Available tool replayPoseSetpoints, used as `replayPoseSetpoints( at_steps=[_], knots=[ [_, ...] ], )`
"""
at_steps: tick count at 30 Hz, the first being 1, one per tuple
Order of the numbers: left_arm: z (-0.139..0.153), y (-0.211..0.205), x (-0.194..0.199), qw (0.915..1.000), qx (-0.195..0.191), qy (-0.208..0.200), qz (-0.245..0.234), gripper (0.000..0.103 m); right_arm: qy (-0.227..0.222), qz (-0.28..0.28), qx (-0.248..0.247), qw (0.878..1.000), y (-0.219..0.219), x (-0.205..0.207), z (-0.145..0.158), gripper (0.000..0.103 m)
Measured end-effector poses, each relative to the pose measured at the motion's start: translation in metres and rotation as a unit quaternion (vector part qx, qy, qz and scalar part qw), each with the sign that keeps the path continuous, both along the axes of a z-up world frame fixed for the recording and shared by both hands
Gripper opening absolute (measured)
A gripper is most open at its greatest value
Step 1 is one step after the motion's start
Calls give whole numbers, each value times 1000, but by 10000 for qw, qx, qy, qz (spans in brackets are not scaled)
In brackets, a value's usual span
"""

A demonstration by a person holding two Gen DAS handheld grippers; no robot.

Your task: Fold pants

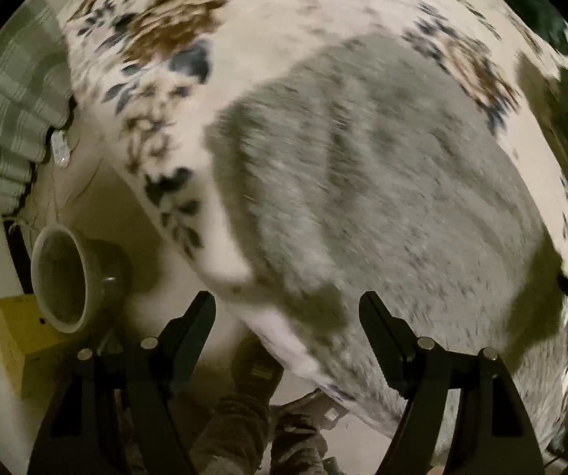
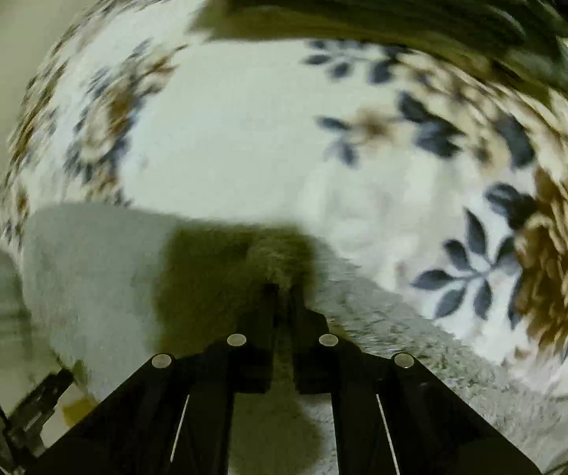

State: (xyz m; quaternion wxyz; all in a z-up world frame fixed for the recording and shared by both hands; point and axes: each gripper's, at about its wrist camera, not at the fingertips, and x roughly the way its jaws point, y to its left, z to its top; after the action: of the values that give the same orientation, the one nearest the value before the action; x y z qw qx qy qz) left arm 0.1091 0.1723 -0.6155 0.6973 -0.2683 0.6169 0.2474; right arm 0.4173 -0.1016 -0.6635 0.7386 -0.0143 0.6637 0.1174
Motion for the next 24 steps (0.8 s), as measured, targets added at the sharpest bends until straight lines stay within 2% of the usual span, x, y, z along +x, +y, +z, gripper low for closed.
replayPoseSetpoints(
  at_steps=[3,5,6,8,9,10,12,13,16,17,19,21,22,24],
  knots=[
    [-4,23,-3,9995,-45,-51,295,74,207,-410,-14,9989,-25,8,-8,0],
    [-5,36,-2,9990,-20,-121,433,74,400,-588,333,9969,-39,5,-3,1],
    [-5,41,0,9987,-22,-160,475,74,443,-664,476,9957,-46,2,3,5],
    [-4,51,5,9982,-30,-235,548,73,454,-800,655,9936,-68,-14,21,32],
    [-5,56,7,9980,-56,-283,570,73,425,-914,746,9921,-80,-25,30,51],
    [-5,63,11,9975,-98,-356,608,73,435,-1048,816,9902,-86,-39,37,56],
    [-5,68,12,9961,-185,-454,728,73,620,-1366,885,9847,-107,-71,42,56],
    [-8,76,16,9945,-355,-576,802,73,684,-1492,889,9824,-111,-81,43,56],
    [-18,87,30,9915,-703,-784,760,71,960,-2189,924,9666,-145,-135,33,56],
    [-12,77,37,9905,-760,-882,733,66,1079,-2476,966,9580,-161,-152,29,56],
    [-15,72,42,9875,-970,-1030,696,23,1244,-2858,1012,9448,-178,-183,16,56],
    [-15,71,42,9843,-1147,-1071,812,19,1462,-3243,1100,9281,-197,-210,-1,56],
    [-12,70,41,9834,-1134,-1146,835,15,1537,-3408,1136,9205,-200,-220,-9,56],
    [2,65,37,9834,-973,-1302,802,14,1668,-3789,1277,9013,-209,-240,-23,56]
  ],
)
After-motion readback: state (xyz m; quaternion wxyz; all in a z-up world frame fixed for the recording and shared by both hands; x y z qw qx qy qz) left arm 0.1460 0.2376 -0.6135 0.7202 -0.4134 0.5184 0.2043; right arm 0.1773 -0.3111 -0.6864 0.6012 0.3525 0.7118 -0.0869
